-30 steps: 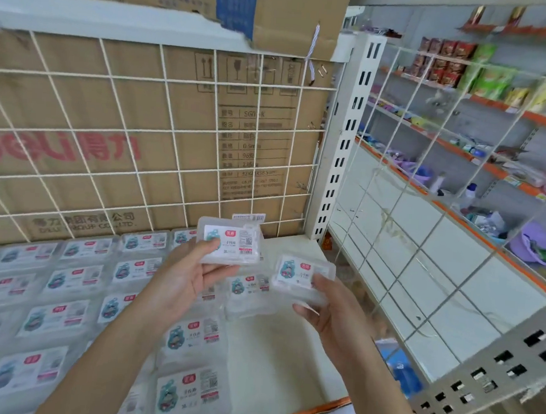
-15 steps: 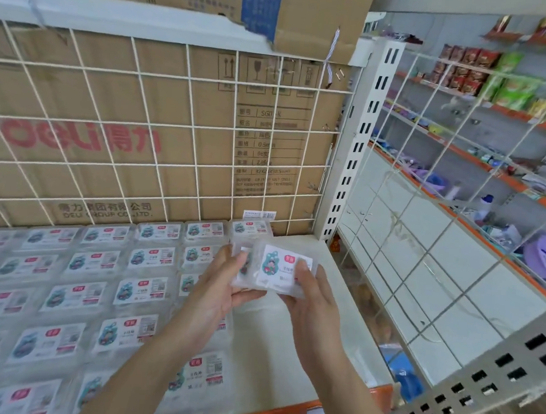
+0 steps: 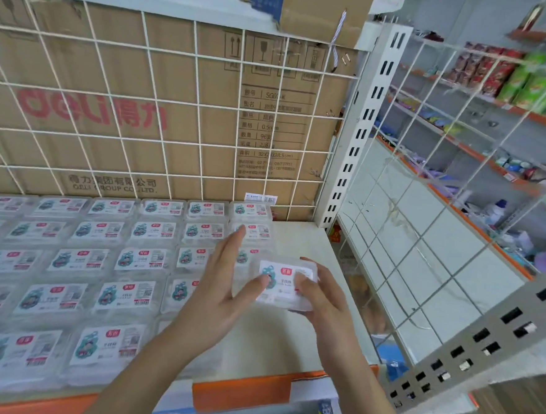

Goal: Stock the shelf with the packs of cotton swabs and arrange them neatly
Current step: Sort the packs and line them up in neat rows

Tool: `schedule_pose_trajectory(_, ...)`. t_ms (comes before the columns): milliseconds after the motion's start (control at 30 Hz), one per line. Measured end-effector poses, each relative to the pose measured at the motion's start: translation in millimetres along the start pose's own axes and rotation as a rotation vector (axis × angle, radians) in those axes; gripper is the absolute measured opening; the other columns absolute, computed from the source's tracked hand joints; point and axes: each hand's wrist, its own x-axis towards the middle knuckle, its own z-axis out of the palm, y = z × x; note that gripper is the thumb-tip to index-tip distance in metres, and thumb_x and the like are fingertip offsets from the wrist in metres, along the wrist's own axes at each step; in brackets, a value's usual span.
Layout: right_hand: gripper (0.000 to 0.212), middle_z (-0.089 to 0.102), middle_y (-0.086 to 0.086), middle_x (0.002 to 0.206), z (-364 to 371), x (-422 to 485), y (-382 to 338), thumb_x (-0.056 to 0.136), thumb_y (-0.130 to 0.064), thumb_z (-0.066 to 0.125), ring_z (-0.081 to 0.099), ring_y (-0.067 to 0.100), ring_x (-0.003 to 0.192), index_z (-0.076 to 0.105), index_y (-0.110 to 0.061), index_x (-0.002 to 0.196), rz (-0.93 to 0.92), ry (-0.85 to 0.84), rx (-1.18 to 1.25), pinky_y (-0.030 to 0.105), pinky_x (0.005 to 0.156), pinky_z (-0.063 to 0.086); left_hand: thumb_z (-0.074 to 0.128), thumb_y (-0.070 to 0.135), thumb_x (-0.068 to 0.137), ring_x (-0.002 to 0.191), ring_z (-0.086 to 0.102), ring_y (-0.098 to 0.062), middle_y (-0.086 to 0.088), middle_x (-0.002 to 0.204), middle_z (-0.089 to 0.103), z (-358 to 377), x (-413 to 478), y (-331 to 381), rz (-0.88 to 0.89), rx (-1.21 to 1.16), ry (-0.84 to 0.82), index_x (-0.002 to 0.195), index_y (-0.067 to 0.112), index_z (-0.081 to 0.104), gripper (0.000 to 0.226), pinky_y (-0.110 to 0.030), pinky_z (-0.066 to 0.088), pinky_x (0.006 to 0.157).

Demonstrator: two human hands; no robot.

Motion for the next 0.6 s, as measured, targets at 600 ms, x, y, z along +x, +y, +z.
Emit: schedule_pose_trajectory(600,0.046,0.062,0.003,0.109,10.7,34.0,46.0,0.079,-0.054,0.056,0.064,0.013,0.091,0.052,-0.021,0.111,0.094,0.025,-0.518,0.032,0.078,0.054,-0.019,0.091,0.052,0.135,-0.017,0.005,0.023,0.147,-0.011,-34.8,15.5,-48.4,0.005,0.839,-0.327,0.133,0.051,-0.007,0.091,-0.023,-0.015,0.111)
